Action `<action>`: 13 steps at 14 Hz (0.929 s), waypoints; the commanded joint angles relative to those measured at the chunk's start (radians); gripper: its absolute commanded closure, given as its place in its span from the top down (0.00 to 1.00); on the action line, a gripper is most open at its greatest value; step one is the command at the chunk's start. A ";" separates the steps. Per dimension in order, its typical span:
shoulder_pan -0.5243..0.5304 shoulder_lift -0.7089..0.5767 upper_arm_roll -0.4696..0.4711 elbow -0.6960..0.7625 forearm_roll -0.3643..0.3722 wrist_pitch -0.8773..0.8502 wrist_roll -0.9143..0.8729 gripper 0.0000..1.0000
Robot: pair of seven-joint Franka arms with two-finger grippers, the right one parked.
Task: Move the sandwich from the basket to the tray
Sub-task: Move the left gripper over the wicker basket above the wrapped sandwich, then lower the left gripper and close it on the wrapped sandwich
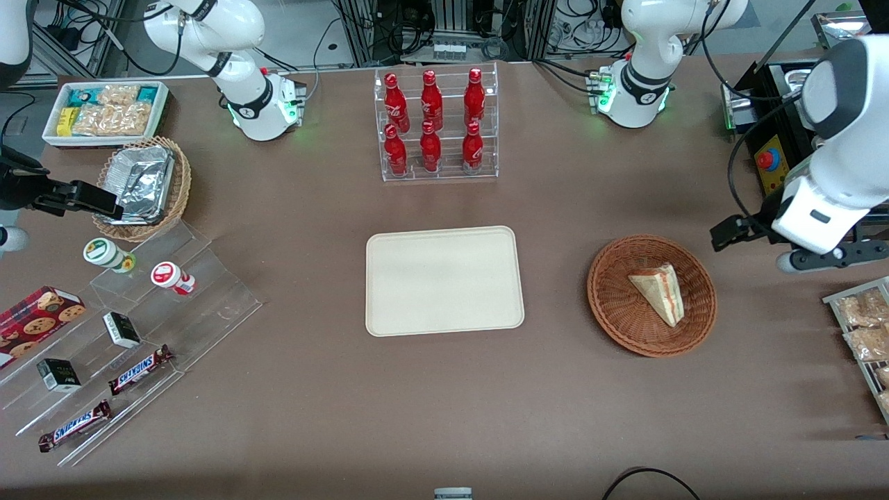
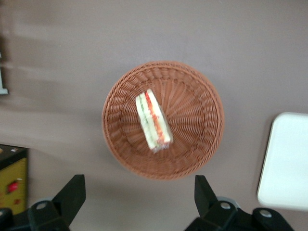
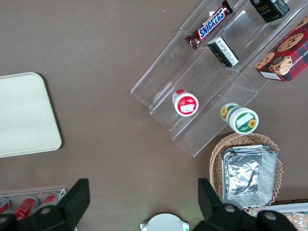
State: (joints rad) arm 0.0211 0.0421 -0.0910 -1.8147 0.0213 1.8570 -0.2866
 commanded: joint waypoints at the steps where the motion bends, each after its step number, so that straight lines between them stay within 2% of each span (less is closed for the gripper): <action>1: -0.001 -0.041 -0.013 -0.142 0.017 0.147 -0.164 1.00; 4: -0.001 -0.036 -0.012 -0.241 0.017 0.258 -0.224 1.00; 7: -0.001 -0.041 -0.012 -0.380 0.017 0.439 -0.267 1.00; 13: -0.001 0.027 -0.015 -0.440 0.017 0.568 -0.327 1.00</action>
State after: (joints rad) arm 0.0195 0.0531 -0.1001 -2.2421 0.0216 2.3843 -0.5726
